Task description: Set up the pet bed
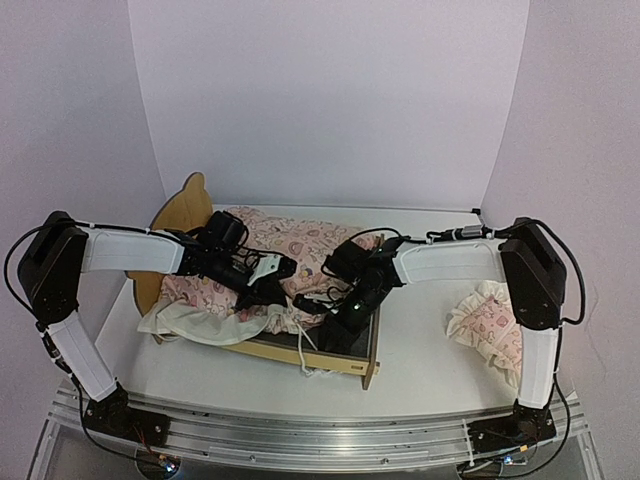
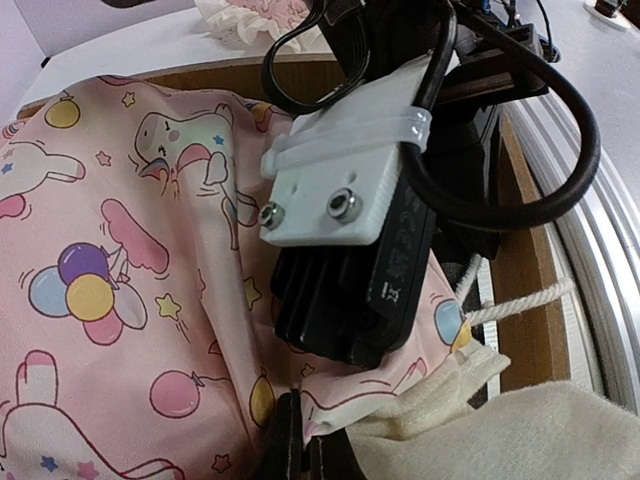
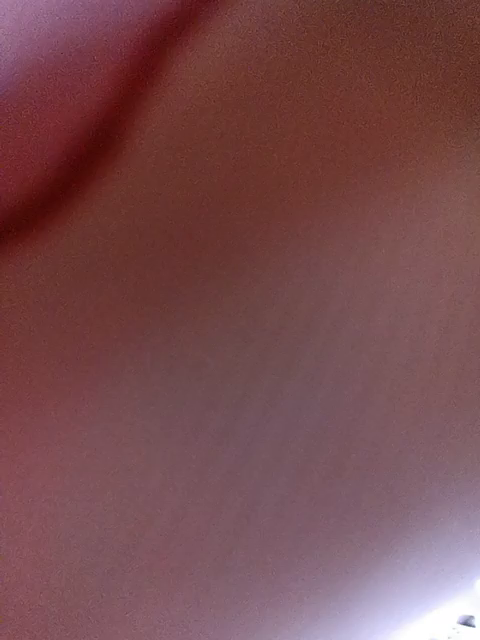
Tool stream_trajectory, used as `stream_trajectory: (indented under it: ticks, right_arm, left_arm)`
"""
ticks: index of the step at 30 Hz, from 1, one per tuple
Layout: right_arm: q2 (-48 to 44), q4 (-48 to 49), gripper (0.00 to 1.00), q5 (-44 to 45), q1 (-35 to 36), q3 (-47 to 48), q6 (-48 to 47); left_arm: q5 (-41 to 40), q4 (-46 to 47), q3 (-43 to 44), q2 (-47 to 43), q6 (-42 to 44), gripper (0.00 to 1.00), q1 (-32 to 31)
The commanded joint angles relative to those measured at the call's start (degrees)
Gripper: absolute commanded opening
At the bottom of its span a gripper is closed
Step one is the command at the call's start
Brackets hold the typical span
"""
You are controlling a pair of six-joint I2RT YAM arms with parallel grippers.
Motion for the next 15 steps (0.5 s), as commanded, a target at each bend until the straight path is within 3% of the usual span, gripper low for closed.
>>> stream_trajectory:
  ticks: [1, 3, 6, 15]
  right_arm:
    - [2.29, -7.8, 0.0, -1.86, 3.7, 0.38, -2.24]
    - [3.34, -7.82, 0.02, 2.35, 4.31, 0.21, -1.5]
    - [2.67, -7.79, 0.14, 8.27, 4.39, 0.6, 0.37]
    - [-10.16, -7.97, 0.31, 21.89, 3.92, 2.2, 3.7]
  left_arm:
    - [2.96, -2.02, -0.05, -1.42, 0.51, 0.02, 0.84]
    - [4.06, -3.58, -0.23, -1.72, 1.62, 0.03, 0.81]
    - [4.81, -4.7, -0.17, -1.91, 2.39, 0.04, 0.76]
    - [7.97, -7.82, 1.16, -1.77, 4.81, 0.13, 0.74]
